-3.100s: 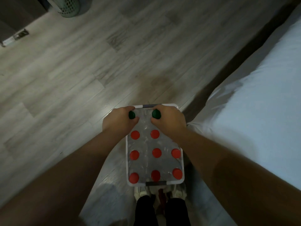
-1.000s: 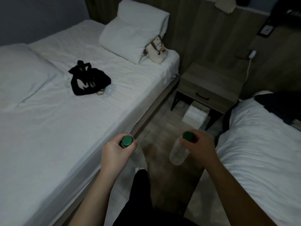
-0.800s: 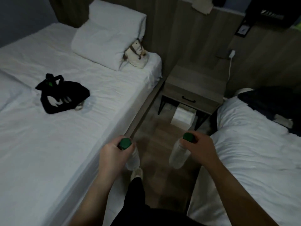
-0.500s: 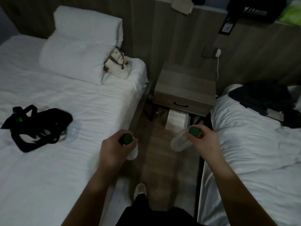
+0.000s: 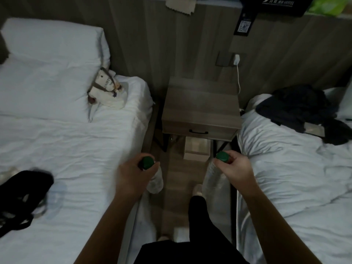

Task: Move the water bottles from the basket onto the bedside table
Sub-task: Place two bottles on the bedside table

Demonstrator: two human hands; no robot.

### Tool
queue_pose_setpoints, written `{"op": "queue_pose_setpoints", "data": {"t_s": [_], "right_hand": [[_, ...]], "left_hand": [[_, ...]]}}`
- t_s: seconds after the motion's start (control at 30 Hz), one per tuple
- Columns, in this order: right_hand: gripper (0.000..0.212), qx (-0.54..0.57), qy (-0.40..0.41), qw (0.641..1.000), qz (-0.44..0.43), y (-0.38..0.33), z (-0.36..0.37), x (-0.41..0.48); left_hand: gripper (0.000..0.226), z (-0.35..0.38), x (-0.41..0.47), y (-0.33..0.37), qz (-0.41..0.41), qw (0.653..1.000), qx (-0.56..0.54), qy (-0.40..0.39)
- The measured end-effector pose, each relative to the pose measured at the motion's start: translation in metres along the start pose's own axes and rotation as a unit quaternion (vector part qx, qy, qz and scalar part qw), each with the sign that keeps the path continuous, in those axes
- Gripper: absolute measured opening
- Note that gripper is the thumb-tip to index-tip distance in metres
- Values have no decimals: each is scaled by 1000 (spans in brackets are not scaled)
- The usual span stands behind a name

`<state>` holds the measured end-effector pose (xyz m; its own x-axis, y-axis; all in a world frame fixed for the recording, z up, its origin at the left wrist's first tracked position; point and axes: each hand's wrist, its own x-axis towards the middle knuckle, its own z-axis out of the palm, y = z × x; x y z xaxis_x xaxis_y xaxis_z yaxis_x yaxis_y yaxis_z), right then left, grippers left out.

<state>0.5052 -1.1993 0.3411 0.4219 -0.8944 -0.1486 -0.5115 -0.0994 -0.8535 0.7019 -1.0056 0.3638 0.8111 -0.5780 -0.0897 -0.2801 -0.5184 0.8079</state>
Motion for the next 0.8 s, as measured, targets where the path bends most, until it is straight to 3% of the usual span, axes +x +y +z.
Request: {"op": "queue_pose_setpoints", "data": {"t_s": [0.23, 0.4, 0.53, 0.8], "right_hand": [[18, 16, -38, 999, -14, -22, -20, 122], [19, -26, -68, 996, -51, -40, -39, 212], [20, -71, -97, 991, -59, -53, -37, 273], [18, -53, -110, 992, -14, -70, -3, 366]], "left_hand": [[25, 58, 91, 46, 65, 997, 34, 7], [22, 94, 153, 89, -28, 999, 31, 28], [24, 116, 198, 112, -36, 998, 36, 31], [24, 145, 314, 119, -36, 999, 31, -11]]}}
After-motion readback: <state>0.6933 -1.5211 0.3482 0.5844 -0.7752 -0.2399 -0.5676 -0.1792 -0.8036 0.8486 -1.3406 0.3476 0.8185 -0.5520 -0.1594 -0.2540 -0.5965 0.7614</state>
